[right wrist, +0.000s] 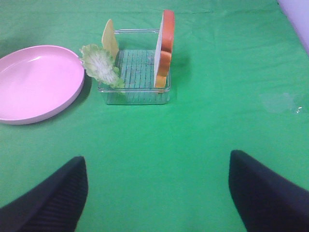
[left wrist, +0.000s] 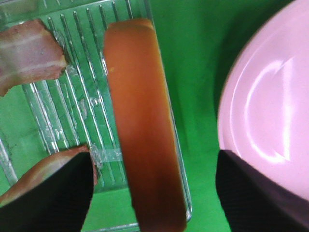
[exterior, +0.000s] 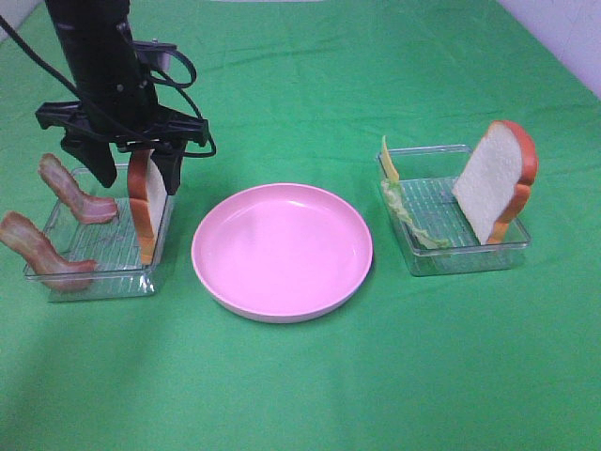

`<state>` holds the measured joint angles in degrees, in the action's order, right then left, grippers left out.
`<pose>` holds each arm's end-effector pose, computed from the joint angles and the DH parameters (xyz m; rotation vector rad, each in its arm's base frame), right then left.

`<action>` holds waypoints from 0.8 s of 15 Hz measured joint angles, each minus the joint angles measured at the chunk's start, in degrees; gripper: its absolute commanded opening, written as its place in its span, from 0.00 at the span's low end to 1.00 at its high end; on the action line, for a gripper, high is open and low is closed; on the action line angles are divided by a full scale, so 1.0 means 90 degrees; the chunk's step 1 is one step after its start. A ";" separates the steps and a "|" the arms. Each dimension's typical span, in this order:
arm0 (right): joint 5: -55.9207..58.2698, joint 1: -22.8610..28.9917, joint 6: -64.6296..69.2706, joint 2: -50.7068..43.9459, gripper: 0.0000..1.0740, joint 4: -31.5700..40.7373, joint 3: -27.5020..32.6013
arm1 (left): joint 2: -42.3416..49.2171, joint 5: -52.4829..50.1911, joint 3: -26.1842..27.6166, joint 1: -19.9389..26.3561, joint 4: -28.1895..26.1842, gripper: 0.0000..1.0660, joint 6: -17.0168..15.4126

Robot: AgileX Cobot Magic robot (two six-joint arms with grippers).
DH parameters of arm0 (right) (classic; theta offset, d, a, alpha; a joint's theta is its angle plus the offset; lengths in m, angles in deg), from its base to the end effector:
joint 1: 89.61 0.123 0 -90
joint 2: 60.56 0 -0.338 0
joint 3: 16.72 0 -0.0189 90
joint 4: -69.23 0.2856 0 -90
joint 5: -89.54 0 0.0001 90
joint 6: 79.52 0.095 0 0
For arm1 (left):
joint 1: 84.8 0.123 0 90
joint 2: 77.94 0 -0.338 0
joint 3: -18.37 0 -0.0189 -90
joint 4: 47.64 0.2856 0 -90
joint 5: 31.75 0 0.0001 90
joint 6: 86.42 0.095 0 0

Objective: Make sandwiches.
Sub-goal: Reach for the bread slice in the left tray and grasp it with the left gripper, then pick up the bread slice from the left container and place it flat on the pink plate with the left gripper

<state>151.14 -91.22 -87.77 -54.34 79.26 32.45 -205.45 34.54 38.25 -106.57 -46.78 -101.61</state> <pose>-0.0274 0.0153 0.2952 -0.1289 2.0269 0.1010 0.4590 -0.1819 0.2282 0.1823 3.0309 -0.0309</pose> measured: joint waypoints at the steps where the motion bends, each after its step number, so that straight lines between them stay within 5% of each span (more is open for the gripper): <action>1: 0.0000 0.0000 0.0000 0.0000 0.71 0.0000 0.0000 | -0.0108 -0.0070 0.0000 0.0000 0.0019 0.48 -0.0032; 5: 0.0000 0.0000 0.0000 0.0000 0.71 0.0000 0.0000 | -0.0172 -0.0242 0.0000 0.0000 0.0045 0.00 -0.0045; 12: 0.0000 0.0000 0.0000 0.0000 0.71 0.0000 0.0000 | 0.0656 -0.0127 0.0006 0.0000 -0.0146 0.00 -0.0019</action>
<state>151.14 -91.22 -87.77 -54.34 79.26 32.45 -199.55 33.39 38.30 -106.57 -48.09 -101.78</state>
